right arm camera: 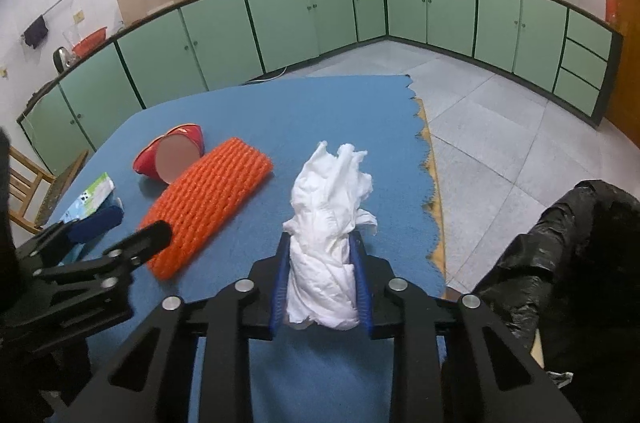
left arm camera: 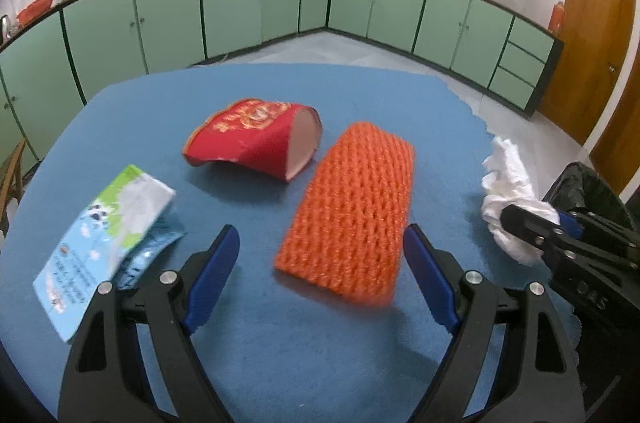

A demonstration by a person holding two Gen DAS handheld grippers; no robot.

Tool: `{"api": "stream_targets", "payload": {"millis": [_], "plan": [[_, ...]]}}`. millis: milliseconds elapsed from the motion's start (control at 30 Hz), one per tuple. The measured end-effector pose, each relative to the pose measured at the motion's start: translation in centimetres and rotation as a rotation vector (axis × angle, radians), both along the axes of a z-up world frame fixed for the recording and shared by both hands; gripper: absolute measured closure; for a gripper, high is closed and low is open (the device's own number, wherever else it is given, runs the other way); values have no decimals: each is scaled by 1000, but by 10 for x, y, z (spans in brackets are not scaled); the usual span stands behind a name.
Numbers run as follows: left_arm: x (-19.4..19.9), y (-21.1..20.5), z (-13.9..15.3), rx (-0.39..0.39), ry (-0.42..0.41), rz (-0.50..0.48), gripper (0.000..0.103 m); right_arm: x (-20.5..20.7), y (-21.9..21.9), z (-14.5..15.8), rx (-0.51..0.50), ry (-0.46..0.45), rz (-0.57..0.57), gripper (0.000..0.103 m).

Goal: Collect trash
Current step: 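Grasp the white tissue with the right tool while the left tool grasps the orange mesh pad, then carry the white tissue and orange mesh pad over the bin and open both tools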

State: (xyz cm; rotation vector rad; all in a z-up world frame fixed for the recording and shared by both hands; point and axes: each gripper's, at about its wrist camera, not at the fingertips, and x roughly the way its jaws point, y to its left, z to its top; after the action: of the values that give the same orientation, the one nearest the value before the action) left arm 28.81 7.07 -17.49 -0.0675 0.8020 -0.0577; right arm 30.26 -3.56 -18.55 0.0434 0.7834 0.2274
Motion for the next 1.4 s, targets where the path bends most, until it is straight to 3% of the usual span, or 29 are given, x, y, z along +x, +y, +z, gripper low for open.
{"api": "stream_targets", "payload": {"millis": [300, 367, 433, 533, 733, 1033, 1400], "plan": [[16, -13, -13, 21, 87, -49, 38, -2, -10, 1, 11, -4, -18, 75], [16, -17, -13, 28, 85, -70, 52, -4, -10, 2, 13, -4, -19, 75], [15, -20, -12, 27, 79, -99, 77, -6, -10, 2, 15, -6, -18, 75], [13, -25, -10, 26, 65, -122, 92, -11, -11, 4, 19, -9, -18, 75], [2, -23, 2, -1, 31, -103, 94, -23, -16, 16, 33, -35, -21, 75], [-39, -24, 46, -30, -64, -90, 94, -49, -26, 49, 58, -106, -12, 75], [-85, -43, 82, -63, -113, -111, 94, -92, -44, 87, 83, -178, -22, 75]]}}
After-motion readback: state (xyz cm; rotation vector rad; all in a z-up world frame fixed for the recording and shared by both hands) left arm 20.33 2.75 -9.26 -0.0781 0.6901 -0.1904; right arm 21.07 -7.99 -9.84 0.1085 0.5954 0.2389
